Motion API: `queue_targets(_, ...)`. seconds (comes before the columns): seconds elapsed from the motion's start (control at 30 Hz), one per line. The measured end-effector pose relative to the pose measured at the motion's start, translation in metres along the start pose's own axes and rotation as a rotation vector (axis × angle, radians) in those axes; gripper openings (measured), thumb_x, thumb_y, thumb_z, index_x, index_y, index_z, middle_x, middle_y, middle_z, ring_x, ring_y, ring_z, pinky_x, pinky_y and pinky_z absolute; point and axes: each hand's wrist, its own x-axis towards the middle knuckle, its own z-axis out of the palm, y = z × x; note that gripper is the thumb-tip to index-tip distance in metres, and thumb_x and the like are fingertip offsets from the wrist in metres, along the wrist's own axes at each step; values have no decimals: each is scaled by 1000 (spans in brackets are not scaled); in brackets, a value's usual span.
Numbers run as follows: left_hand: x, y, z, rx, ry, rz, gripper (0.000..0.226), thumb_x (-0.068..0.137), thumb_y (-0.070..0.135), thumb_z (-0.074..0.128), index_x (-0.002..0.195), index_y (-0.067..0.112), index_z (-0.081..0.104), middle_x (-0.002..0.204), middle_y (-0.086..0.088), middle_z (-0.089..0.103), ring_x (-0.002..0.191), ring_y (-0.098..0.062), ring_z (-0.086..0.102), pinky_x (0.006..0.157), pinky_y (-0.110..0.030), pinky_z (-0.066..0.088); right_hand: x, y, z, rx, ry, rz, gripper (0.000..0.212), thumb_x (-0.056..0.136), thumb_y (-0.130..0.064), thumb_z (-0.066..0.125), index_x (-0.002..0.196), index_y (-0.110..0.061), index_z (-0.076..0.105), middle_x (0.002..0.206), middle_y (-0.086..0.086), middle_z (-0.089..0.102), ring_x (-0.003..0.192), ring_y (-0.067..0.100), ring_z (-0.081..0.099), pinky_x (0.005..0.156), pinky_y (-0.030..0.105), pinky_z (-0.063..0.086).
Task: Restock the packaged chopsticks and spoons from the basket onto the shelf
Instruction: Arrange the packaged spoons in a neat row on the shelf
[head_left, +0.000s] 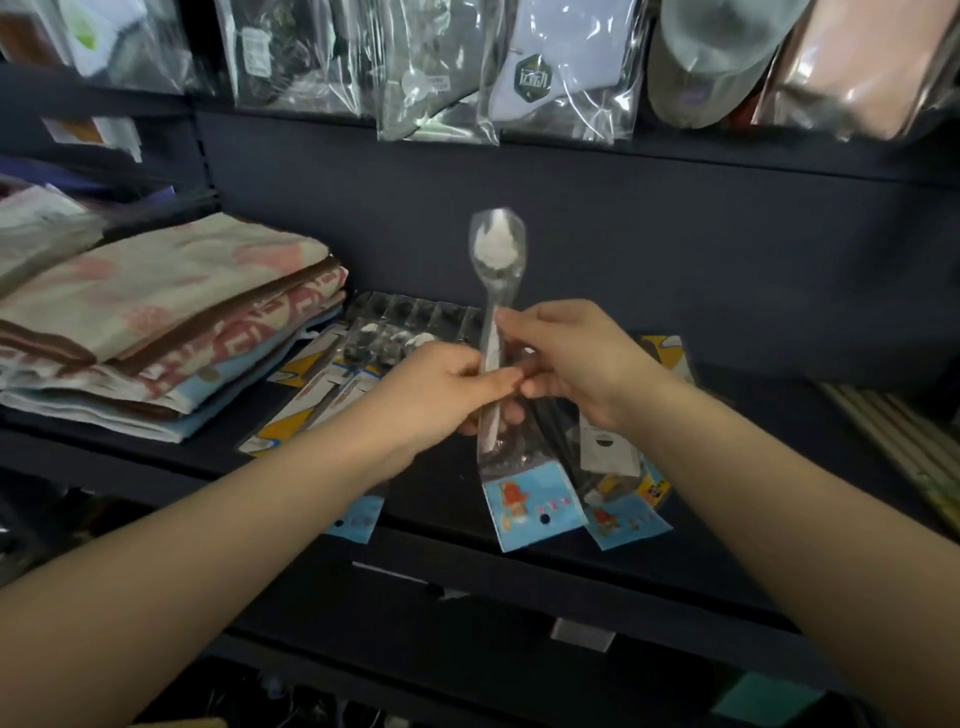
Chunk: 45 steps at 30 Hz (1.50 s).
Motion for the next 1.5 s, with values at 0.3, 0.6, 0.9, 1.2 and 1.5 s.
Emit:
queue_targets(0.3,-41,-11,-38,122,-208,-186,8,88,19,57,93,16,62,68,2,73,58,-6,63,60,-24,50,46,14,7,-193,-59,-89,12,96,-16,48,94,-8,56,63,2,45,39,2,39,35,14,22)
queue_targets(0.6,-25,-42,-65,693,1,-98,32,83,31,64,108,12,56,92,-7,68,74,-18,63,74,-39,54,104,44,33,-377,80,21,7,89,-1,55,92,-6,56,61,6,50,46,10,46,36,14,37)
queue_targets(0.9,-16,-51,-63,1084,27,62,51,83,43,59,123,18,42,104,-7,62,97,-25,59,75,-35,49,123,54,43,-577,123,-7,12,89,-4,56,100,-5,56,72,5,55,55,16,55,43,19,45)
queue_targets(1.2,-10,-55,-67,1017,63,272,48,86,47,50,129,26,46,125,1,46,120,-20,39,97,-31,37,87,31,-18,-1254,120,-46,31,90,-17,55,117,-3,59,123,14,61,115,30,55,93,33,41)
queue_targets(1.5,-6,-36,-49,880,-27,405,33,87,39,53,116,23,59,113,4,56,111,-15,49,94,-35,44,90,59,-39,-1226,65,70,45,80,-34,67,116,-11,54,114,10,59,110,32,54,94,40,44)
